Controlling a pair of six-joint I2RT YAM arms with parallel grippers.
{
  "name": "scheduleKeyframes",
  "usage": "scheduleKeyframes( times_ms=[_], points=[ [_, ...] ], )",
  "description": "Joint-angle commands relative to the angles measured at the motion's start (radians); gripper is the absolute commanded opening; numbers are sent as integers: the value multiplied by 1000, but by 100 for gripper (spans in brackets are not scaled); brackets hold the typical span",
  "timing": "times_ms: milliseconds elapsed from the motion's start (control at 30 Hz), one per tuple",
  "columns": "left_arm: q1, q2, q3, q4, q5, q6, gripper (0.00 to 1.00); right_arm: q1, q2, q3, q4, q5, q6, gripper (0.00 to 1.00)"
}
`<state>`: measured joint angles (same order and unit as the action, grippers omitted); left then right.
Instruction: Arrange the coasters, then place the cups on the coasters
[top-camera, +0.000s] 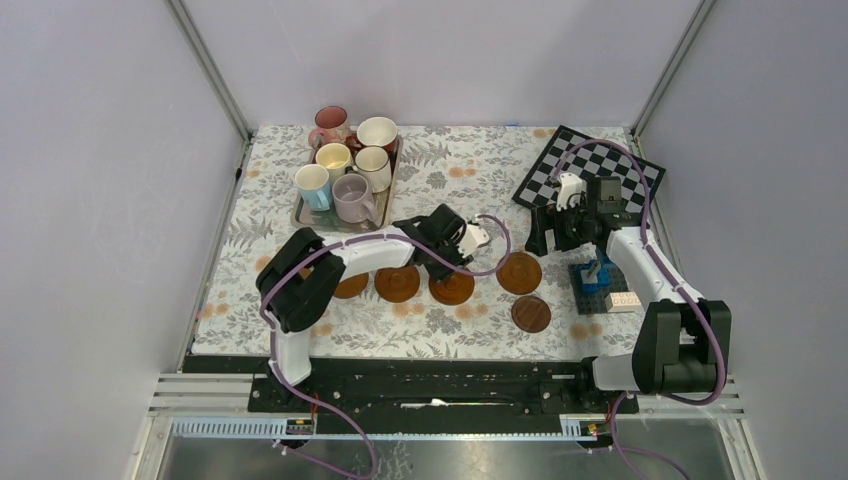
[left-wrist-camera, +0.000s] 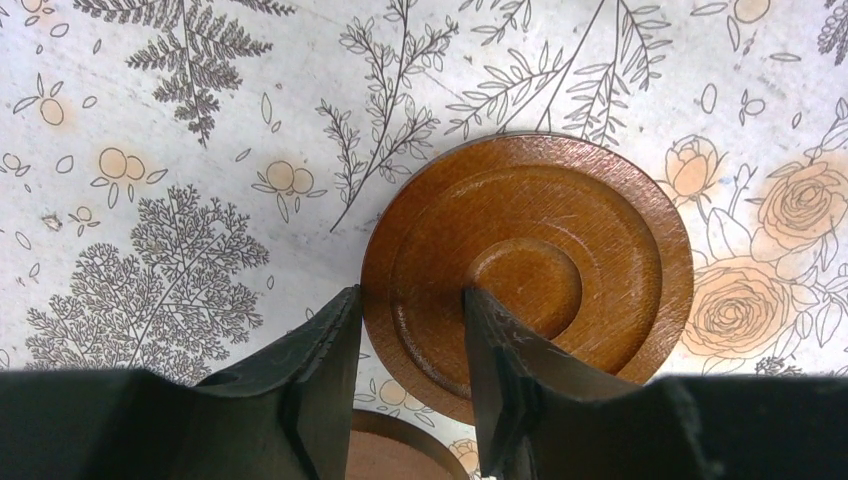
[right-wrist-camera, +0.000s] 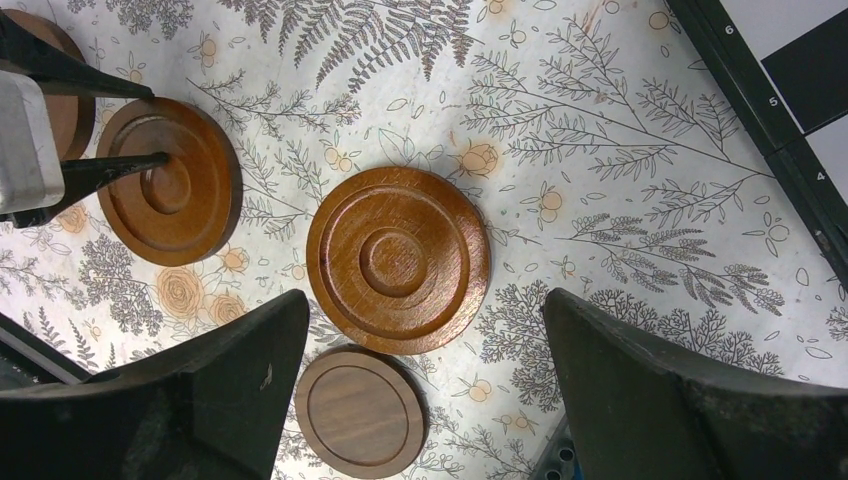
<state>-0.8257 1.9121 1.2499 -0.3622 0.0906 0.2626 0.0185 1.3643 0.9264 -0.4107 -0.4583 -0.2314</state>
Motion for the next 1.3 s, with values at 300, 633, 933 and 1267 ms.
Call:
scheduleKeyframes(
  times_ms=[300, 633, 933, 1267],
  points=[
    [-1, -57, -2, -34, -29, 24, 49, 29, 27, 33, -11, -19, -32, 93],
    [72, -196, 135, -109, 112, -69, 63, 111, 76, 74, -34, 55, -64, 90],
    [191, -385, 85, -156, 184, -119, 66, 196, 178, 106, -56, 175, -103, 84],
    [254, -514, 11, -170, 196, -134, 68, 207, 293, 119, -67, 228, -127, 73]
  ],
)
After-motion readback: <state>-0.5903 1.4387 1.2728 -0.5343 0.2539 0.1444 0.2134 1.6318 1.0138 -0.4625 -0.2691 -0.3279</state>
